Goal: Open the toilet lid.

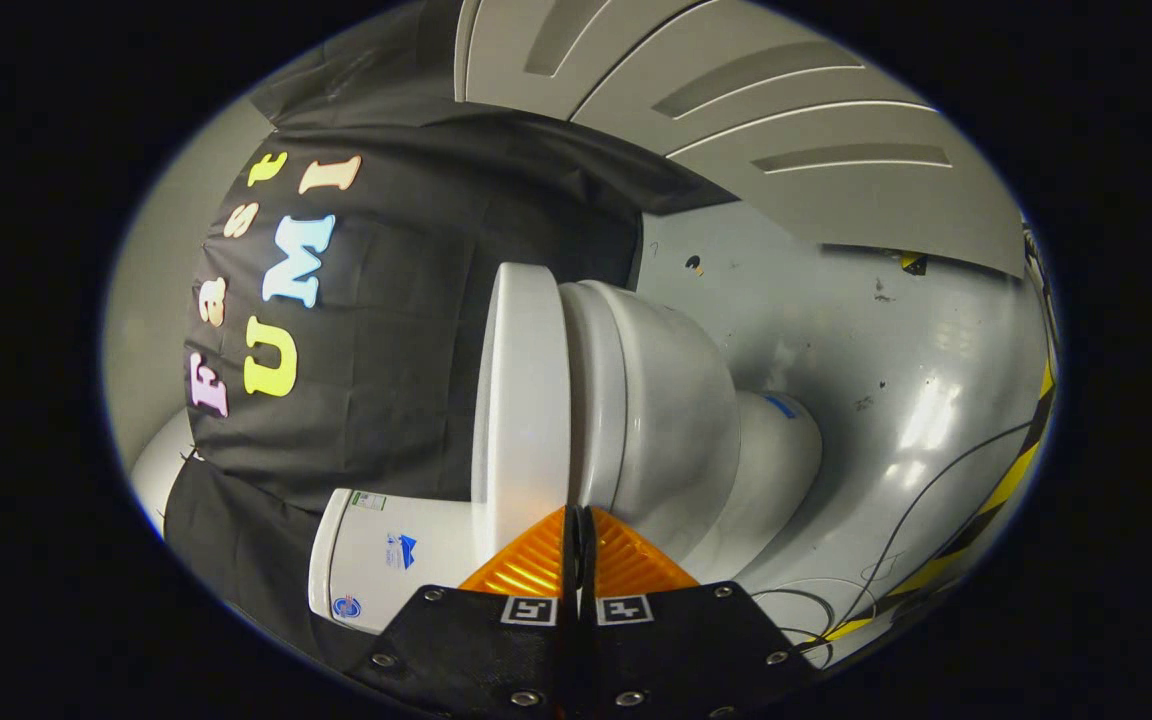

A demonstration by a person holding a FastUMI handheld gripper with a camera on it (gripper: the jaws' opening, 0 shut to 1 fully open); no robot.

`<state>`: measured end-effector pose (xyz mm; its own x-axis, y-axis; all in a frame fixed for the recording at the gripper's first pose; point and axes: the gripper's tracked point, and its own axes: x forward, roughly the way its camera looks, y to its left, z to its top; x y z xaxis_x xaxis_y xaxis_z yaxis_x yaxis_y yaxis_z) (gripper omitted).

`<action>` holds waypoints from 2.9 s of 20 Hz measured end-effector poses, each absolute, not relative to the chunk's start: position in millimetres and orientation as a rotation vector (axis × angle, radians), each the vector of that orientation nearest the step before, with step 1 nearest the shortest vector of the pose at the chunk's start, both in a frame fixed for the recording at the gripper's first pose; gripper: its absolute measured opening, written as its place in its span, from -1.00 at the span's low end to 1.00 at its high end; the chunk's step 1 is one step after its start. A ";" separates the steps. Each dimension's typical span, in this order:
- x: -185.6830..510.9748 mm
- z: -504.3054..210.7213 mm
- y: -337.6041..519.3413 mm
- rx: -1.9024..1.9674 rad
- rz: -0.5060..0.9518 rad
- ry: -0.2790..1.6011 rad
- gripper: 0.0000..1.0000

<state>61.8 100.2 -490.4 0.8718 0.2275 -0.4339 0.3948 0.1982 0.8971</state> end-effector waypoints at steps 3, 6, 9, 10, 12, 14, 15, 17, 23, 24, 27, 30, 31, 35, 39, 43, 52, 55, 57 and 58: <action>64.5 -489.3 99.0 1.362 -0.119 0.539 -1.00; 65.8 -488.6 99.6 1.333 -0.119 0.540 -1.00; 65.7 -487.8 100.1 1.276 -0.122 0.551 -1.00; 65.8 -487.7 98.3 1.264 -0.123 0.555 -1.00; 64.6 -488.5 97.9 1.254 -0.127 0.564 -1.00; 63.8 -488.1 100.5 1.222 -0.133 0.581 -1.00; 63.1 -488.9 100.1 1.198 -0.141 0.592 -1.00; 61.8 -488.4 99.2 1.142 -0.159 0.611 -1.00; 61.6 -471.3 101.0 1.111 -0.242 0.635 -1.00; 61.8 -466.7 102.5 1.086 -0.246 0.641 -1.00; 62.2 -454.6 101.3 1.015 -0.263 0.655 -1.00; 63.7 -438.8 103.1 0.971 -0.285 0.663 -1.00; 64.4 -433.1 104.0 0.942 -0.291 0.671 -1.00; 65.7 -411.3 107.3 0.840 -0.324 0.682 -0.99; 67.7 -382.6 117.4 0.764 -0.330 0.662 -1.00; 71.3 -352.9 130.2 0.626 -0.328 0.653 -0.99; 77.3 -315.0 155.4 0.428 -0.309 0.600 -1.00; 79.3 -304.0 161.8 0.375 -0.306 0.592 -1.00; 80.9 -298.2 167.7 0.335 -0.304 0.591 -1.00; 80.7 -294.9 170.5 0.308 -0.305 0.592 -1.00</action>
